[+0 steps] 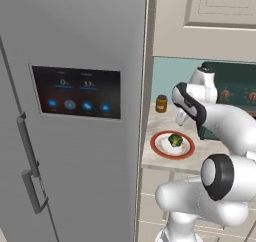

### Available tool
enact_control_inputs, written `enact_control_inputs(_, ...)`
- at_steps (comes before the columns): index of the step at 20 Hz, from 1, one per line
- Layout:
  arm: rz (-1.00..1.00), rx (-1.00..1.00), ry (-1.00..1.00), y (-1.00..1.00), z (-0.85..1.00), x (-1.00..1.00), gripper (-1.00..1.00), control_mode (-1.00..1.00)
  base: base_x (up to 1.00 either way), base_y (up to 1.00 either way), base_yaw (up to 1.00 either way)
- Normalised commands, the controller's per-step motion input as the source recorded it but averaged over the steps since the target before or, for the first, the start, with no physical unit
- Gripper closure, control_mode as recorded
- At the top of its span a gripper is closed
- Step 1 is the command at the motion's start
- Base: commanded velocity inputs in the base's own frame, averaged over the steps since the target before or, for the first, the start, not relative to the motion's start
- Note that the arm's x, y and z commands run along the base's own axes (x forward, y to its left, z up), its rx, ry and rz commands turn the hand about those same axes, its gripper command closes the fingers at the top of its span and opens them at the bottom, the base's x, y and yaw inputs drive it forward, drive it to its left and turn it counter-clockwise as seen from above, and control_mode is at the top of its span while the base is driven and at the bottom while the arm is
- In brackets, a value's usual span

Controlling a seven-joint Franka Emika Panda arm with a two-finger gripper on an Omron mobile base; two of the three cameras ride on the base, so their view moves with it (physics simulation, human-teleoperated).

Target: Pick the broccoli from the counter and place it in the microwave.

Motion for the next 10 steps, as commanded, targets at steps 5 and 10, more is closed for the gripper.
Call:
enact_control_inputs(5, 0.12, -0.22, 0.07, 0.11, -0.48, 0.01, -1.00, -1.00, 0.00, 0.00, 0.00)
enact_control_inputs(10, 0.01, -0.12, 0.05, 0.07, -0.34, 0.04, -1.00, -1.00, 0.00, 0.00, 0.00)
